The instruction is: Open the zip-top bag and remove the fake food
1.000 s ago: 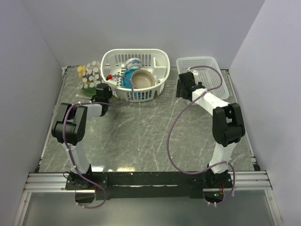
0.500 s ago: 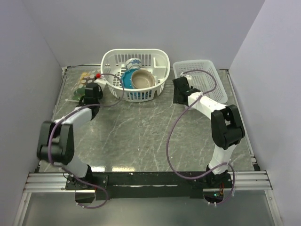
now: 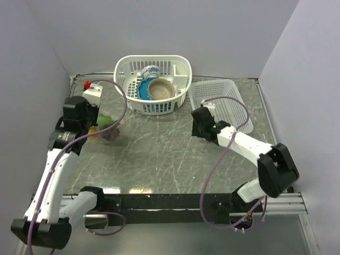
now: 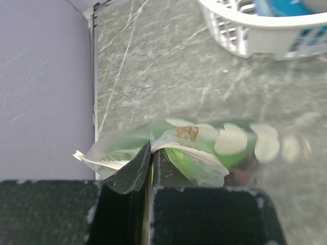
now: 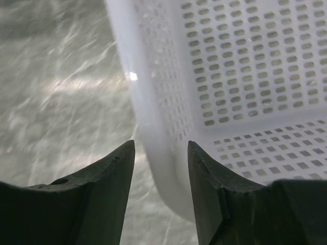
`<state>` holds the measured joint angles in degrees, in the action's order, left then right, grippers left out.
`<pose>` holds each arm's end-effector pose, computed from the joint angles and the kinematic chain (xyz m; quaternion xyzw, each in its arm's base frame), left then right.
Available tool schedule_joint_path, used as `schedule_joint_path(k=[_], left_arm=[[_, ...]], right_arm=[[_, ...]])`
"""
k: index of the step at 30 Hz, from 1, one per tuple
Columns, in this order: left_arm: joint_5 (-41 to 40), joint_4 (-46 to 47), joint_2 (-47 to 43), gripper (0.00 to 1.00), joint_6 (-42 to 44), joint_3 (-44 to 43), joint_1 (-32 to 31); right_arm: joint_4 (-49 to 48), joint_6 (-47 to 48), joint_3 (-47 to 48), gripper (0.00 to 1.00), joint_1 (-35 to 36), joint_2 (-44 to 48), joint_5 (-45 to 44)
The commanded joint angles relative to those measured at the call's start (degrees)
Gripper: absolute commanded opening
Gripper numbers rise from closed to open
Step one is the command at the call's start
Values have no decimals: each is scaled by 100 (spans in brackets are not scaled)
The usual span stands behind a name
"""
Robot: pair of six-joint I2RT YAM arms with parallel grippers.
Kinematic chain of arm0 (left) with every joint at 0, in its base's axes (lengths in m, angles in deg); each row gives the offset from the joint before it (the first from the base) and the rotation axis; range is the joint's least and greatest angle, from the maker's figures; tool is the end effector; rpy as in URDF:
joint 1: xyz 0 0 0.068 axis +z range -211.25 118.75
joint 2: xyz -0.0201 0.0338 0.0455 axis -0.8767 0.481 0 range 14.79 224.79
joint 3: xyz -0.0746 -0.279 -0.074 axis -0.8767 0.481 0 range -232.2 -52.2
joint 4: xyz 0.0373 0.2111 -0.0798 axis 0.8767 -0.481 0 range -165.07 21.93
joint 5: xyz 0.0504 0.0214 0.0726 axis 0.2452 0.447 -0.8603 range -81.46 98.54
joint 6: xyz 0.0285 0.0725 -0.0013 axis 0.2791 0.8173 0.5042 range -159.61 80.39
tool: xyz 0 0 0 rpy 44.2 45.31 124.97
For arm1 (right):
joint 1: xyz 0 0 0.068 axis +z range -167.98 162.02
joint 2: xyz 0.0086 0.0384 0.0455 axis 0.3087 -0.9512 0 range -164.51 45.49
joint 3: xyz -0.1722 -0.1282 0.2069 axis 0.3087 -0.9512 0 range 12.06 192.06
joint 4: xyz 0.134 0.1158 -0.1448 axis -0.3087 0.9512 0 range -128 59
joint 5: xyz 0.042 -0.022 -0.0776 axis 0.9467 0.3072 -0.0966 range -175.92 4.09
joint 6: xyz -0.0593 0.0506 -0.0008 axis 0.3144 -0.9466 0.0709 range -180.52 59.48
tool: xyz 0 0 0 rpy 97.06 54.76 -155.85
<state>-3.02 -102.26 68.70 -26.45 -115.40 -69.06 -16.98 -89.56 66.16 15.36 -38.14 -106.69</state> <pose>0.1729 -0.0102 0.3824 0.0994 0.8345 0.1097 0.5307 0.2524 0.1378 0.2454 0.0261 0.9275 0.0268 0.3719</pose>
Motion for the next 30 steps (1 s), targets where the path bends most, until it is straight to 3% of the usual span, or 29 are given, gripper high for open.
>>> schedule_joint_path(k=[1, 9, 16, 20, 23, 30], left_arm=[[496, -1149, -346, 4, -350, -825, -27], [654, -1871, -689, 2, -570, -1194, -27], [681, -2038, -724, 1, -737, -1344, -27], [680, -2109, -715, 1, -737, -1405, -27], [742, -2161, -724, 1, -728, -1458, -27], [795, -2162, -768, 1, -640, -1362, -27]], right_arm=[[350, -822, -514, 53, 751, 751, 126], [509, -1710, -858, 53, 2437, 1552, 144], [990, -1693, 581, 54, 3940, 210, -304], [1571, -1526, 2117, 56, 4486, -941, -787], [1651, -1412, 2647, 56, 4777, -1286, -814], [1581, -1648, 2465, 60, 4945, -1103, -770]])
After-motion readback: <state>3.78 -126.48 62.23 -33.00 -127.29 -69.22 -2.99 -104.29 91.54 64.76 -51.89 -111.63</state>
